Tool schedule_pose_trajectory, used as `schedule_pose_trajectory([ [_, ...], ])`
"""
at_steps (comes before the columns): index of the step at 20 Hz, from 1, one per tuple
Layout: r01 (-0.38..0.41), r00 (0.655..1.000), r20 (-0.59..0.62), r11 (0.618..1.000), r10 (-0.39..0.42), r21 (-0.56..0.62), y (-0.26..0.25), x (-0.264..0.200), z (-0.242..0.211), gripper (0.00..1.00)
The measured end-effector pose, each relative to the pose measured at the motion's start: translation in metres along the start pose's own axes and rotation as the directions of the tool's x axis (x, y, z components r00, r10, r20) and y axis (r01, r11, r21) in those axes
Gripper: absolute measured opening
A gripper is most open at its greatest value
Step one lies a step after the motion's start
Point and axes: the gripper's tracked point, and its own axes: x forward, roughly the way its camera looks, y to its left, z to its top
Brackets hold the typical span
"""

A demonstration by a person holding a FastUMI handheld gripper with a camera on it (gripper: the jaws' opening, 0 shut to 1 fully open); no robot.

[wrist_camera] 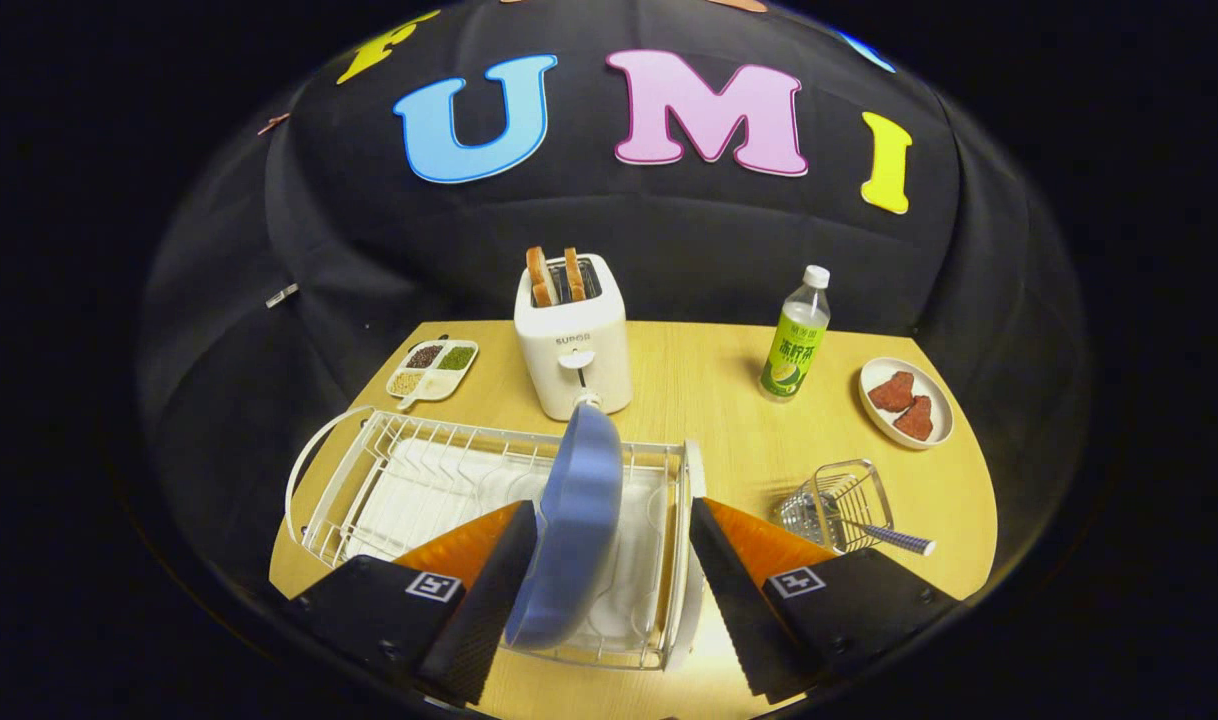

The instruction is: Take the plate from the dish rack, then take the spoon from the basket and place it into the plate.

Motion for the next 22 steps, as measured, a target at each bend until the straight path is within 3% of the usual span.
schedule_pose_trajectory([
  [1, 0.0, 1.0, -0.012, 1.0, 0.0, 0.008, 0.003, 0.007, -0.003, 0.9],
  [2, 0.002, 1.0, -0.028, 1.0, -0.001, 0.014, 0.004, 0.011, -0.005, 0.75],
  [6, -0.003, 0.996, -0.093, 0.999, 0.007, 0.043, 0.013, 0.025, -0.016, 0.47],
  [11, 0.042, 0.996, -0.076, 0.996, -0.036, 0.076, 0.014, 0.024, -0.012, 0.39],
  [22, 0.178, 0.984, 0.0, 0.984, -0.178, 0.033, 0.007, 0.009, 0.009, 0.34],
])
